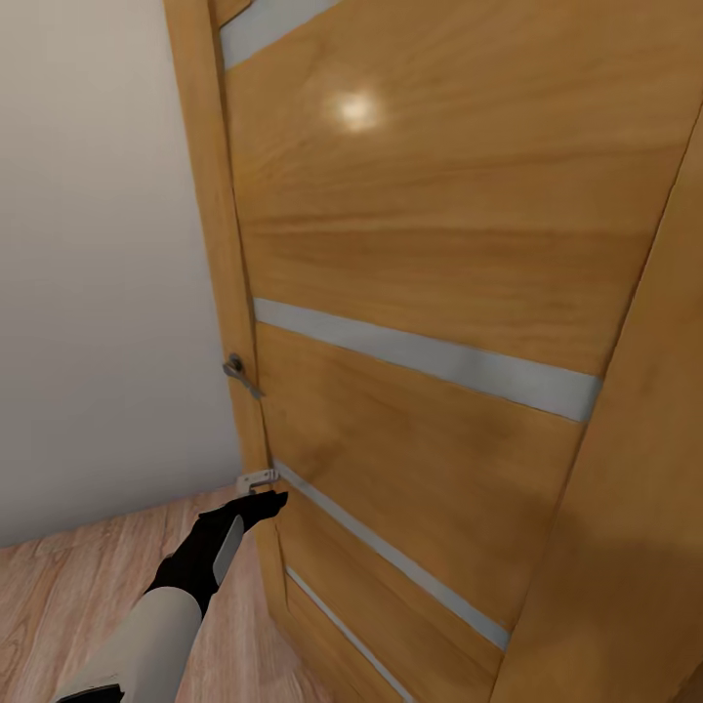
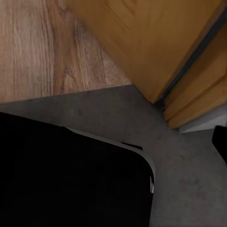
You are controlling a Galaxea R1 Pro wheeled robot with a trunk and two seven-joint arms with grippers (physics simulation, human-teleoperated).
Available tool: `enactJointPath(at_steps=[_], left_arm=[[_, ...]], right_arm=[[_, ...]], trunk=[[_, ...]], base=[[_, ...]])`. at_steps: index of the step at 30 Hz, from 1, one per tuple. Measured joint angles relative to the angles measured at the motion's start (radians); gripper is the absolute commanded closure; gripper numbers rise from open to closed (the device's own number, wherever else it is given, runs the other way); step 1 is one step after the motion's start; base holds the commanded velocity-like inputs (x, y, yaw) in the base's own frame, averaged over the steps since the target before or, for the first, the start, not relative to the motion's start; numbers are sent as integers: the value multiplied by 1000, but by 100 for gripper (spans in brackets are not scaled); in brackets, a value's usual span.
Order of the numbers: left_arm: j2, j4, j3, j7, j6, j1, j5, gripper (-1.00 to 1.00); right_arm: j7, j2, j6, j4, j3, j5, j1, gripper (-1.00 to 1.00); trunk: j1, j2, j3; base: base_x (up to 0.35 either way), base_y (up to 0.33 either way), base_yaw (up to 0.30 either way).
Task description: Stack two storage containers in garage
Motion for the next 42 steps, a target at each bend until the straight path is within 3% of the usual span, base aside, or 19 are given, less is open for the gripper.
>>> enactJointPath(at_steps=[9, 42], left_arm=[[0, 0, 0, 0, 0, 0, 1, -100], [0, -1, 1, -1, 0, 0, 2, -100]], right_arm=[[0, 0, 0, 0, 0, 0, 0, -100], [3, 0, -3, 1, 1, -1, 0, -100]], trunk=[[0, 0, 0], [1, 0, 0]], base=[[274, 0, 0], [46, 0, 0]])
